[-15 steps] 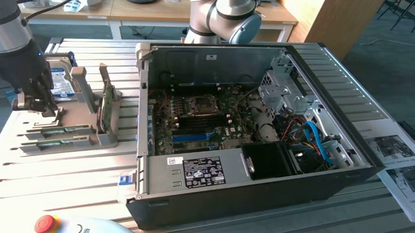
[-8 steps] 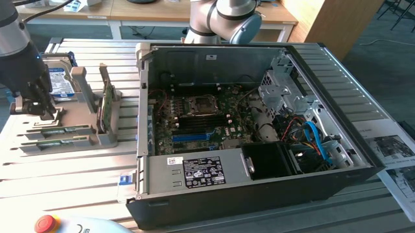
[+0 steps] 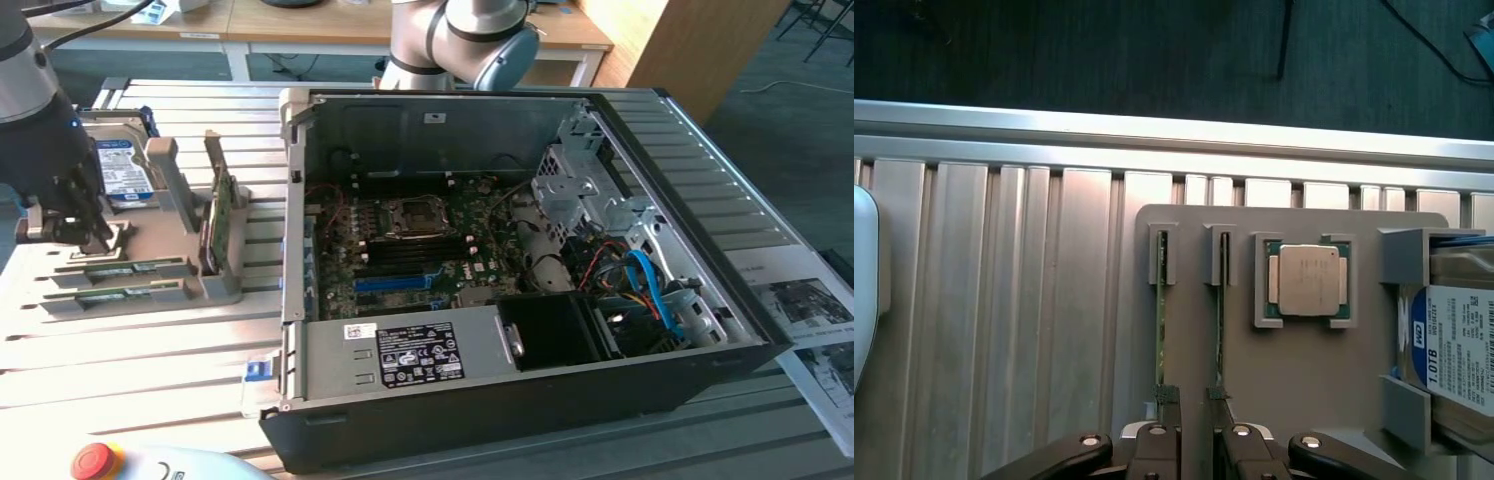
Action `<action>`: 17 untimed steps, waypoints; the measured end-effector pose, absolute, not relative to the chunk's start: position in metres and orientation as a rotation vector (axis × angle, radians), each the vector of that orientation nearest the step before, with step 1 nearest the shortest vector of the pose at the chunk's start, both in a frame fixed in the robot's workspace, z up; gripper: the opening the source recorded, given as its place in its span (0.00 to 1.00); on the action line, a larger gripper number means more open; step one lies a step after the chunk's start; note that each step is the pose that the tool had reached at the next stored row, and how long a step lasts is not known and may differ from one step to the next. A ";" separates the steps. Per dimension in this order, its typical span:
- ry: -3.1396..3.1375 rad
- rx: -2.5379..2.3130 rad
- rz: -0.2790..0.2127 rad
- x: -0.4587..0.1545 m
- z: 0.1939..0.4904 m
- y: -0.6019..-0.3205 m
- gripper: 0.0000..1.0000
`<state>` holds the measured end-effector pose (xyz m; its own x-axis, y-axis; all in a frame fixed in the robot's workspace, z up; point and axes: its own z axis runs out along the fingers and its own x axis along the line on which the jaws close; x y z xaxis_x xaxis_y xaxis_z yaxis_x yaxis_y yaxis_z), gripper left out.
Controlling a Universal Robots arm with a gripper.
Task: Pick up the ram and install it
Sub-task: 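Pick up the ram and move it above insertion slot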
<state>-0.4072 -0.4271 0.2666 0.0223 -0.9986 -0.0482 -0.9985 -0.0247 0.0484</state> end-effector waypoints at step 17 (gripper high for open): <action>-2.192 2.244 -0.111 -0.397 0.266 -0.434 0.24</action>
<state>-0.3967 -0.4340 0.2663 0.0223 -0.9986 -0.0483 -0.9984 -0.0248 0.0514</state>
